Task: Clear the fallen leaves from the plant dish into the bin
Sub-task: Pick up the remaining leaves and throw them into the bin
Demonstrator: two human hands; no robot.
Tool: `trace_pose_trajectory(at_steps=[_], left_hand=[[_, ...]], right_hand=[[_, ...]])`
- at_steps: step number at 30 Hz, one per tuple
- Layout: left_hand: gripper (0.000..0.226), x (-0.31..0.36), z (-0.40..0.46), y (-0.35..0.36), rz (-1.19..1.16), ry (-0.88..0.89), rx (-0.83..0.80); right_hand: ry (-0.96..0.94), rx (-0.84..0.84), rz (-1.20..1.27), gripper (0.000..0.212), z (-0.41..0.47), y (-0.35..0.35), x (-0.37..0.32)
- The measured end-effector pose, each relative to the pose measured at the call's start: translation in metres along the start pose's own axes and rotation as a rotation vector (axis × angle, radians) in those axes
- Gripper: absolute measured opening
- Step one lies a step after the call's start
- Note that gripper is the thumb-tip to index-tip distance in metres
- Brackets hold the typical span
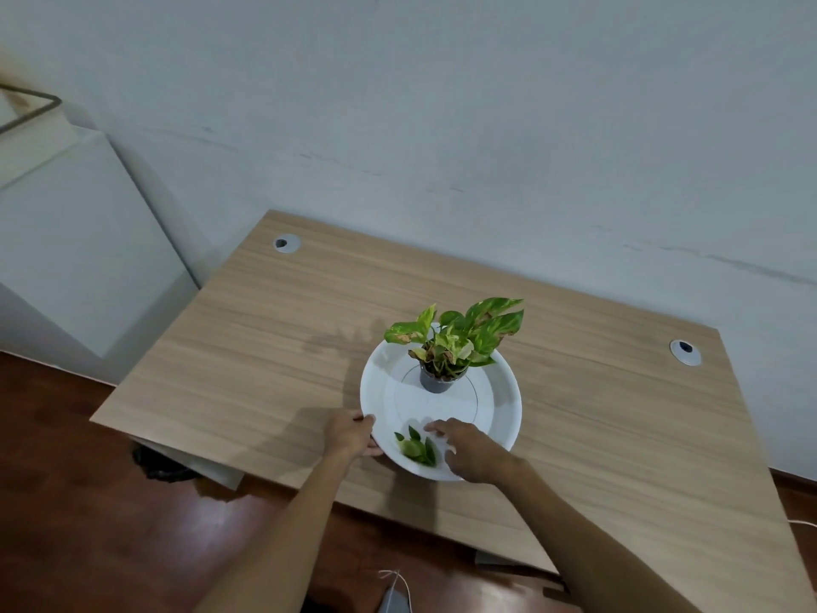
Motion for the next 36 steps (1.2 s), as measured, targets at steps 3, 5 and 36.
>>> trace_pose_trajectory(at_steps=[3, 5, 36], left_hand=[[0.036, 0.001, 0.000, -0.001, -0.007, -0.001, 0.000], [0.035, 0.002, 0.001, -0.001, -0.006, 0.001, 0.004], [0.024, 0.003, 0.011, -0.007, 0.002, 0.039, 0.085]], right_hand=[[-0.116, -0.111, -0.239, 0.067, 0.002, 0.006, -0.007], [-0.189, -0.120, -0.350, 0.073, 0.006, 0.008, -0.014], [-0.540, -0.133, -0.475, 0.032, 0.022, 0.031, -0.041]])
Point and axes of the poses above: each hand's wrist, its own z-axis towards the middle knuckle, its own y-axis out of the palm, x = y × z, the point moved 10 cm from there along z, towards the middle knuckle, and after that the axes turned 9 degrees about z, right-handed, at the moved point
